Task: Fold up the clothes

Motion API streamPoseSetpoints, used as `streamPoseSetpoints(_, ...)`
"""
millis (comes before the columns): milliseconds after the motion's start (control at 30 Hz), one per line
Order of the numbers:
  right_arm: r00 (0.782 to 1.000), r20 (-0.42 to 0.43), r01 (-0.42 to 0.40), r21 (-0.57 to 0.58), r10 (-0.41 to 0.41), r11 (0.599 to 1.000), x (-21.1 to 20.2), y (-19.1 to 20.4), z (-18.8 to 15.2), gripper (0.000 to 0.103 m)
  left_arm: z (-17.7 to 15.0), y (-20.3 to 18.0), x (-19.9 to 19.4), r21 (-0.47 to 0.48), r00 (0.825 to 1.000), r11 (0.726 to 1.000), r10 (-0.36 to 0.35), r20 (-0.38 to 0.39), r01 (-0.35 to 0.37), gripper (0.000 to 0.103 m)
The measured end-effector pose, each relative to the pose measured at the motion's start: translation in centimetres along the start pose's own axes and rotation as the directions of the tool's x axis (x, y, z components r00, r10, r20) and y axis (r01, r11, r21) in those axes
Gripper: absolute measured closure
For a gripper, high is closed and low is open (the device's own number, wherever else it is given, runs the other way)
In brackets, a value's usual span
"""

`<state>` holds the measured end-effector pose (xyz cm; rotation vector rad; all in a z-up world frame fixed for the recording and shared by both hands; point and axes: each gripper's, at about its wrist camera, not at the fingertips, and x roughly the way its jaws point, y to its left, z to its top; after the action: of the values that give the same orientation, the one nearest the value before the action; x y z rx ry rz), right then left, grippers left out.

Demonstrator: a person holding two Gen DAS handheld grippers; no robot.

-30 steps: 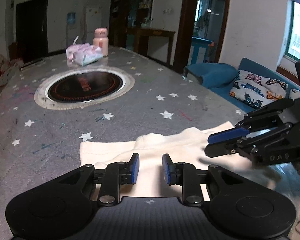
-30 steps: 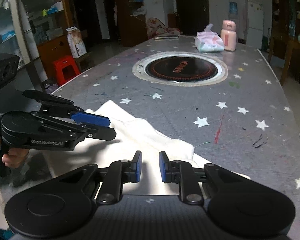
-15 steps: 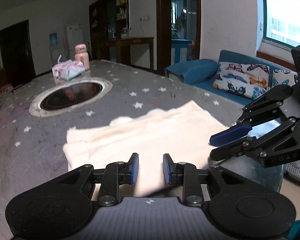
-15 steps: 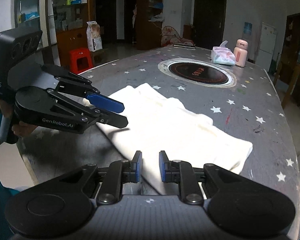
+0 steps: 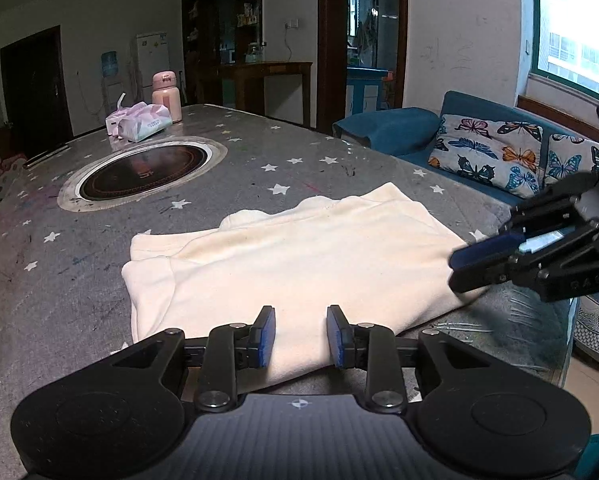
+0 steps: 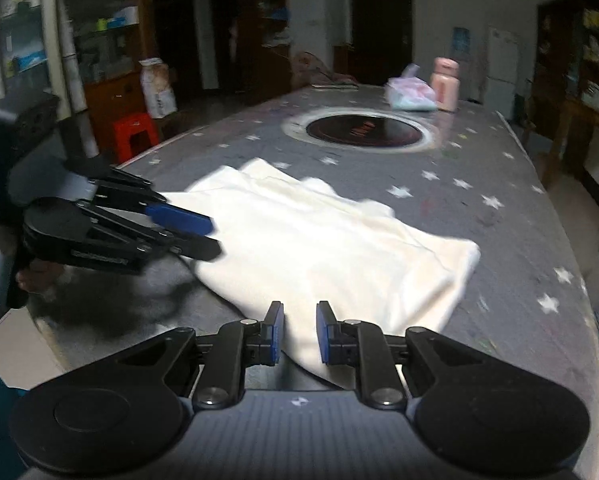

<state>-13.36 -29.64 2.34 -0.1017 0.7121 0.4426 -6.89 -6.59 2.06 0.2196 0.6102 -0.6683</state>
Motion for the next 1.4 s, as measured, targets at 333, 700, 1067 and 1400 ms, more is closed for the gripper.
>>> streamPoseSetpoints(333,1.000,0.016,-0.022,0.031,0.021,0.999,0.1,-1.3,1.2,0.088,0.0,0.1,0.0,-0.002,1.000,1.000,0.006,-0.005,-0.006,0.066)
streamPoseSetpoints(700,1.000,-0.003,-0.009,0.023,0.010,1.000,1.7,-3.2,2.6,0.088,0.0,0.2,0.0,-0.005,1.000,1.000,0.009,-0.010,-0.009,0.063)
streamPoseSetpoints(1067,1.000,-0.003,0.029,0.033,-0.029,0.999,3.9,-5.2,4.6,0.088,0.0,0.2,-0.1,-0.007,1.000,1.000,0.012,-0.013,-0.013,0.061)
streamPoseSetpoints(1400,0.999,0.002,0.039,0.051,-0.039,0.998,5.5,-6.1,5.7,0.088,0.0,0.2,0.0,-0.013,1.000,1.000,0.013,-0.013,-0.013,0.060)
